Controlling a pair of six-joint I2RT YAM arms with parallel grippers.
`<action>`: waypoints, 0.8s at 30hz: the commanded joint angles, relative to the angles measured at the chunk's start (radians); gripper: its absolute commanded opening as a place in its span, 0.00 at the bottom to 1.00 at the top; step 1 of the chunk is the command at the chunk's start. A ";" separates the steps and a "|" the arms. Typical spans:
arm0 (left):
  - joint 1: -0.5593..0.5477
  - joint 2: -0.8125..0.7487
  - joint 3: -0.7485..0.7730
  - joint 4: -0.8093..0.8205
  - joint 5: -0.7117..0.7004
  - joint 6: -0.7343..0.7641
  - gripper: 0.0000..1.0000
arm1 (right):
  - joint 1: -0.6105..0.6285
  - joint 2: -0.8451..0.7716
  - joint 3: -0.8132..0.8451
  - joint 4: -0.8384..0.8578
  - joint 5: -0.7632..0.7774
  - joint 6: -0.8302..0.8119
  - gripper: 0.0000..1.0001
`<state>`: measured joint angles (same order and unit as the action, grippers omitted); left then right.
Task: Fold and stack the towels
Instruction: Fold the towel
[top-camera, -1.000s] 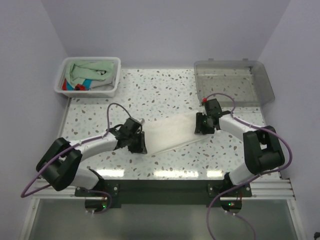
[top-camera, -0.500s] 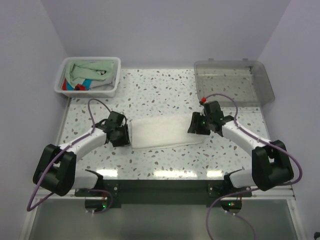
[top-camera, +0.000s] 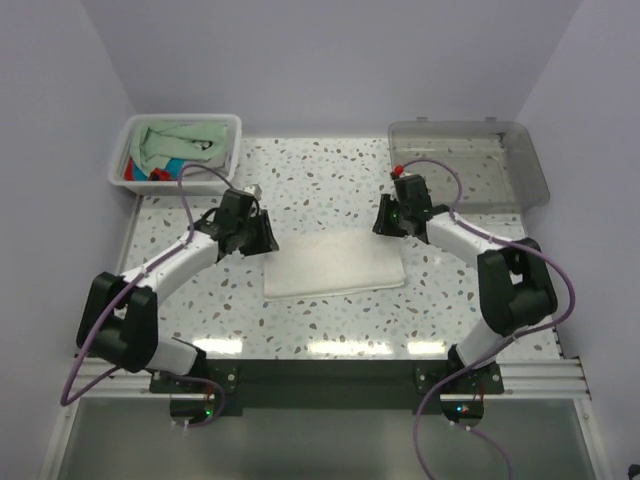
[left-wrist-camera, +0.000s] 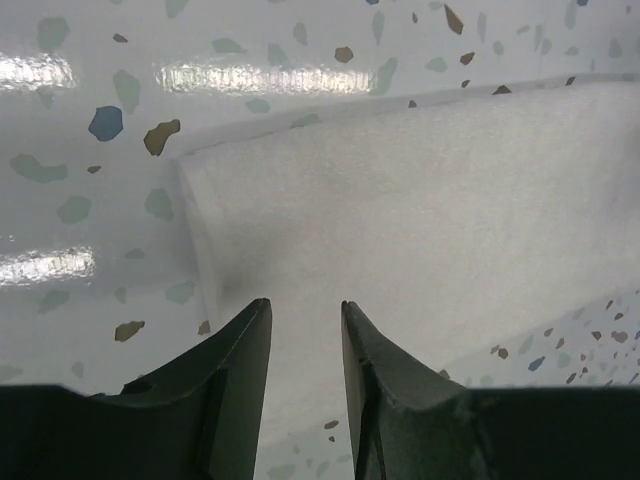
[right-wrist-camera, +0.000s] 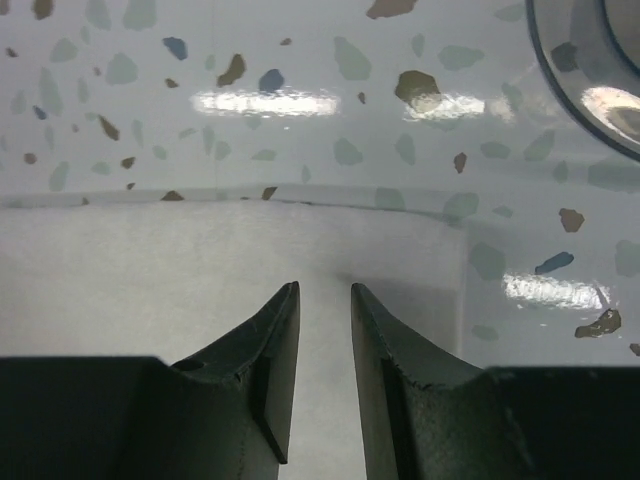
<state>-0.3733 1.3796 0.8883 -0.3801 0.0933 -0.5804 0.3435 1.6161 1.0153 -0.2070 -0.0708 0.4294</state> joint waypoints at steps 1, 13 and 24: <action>-0.010 0.108 -0.023 0.099 0.049 -0.002 0.39 | -0.017 0.067 0.026 0.055 0.125 0.003 0.31; 0.034 0.325 -0.039 0.083 -0.087 0.005 0.35 | -0.015 0.098 -0.015 0.000 0.170 -0.024 0.43; 0.067 0.297 0.149 -0.051 -0.222 0.212 0.78 | -0.001 -0.169 -0.007 -0.273 0.232 -0.086 0.90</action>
<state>-0.3134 1.6901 0.9878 -0.3477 -0.0231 -0.4793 0.3439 1.5383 1.0046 -0.3534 0.0944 0.3737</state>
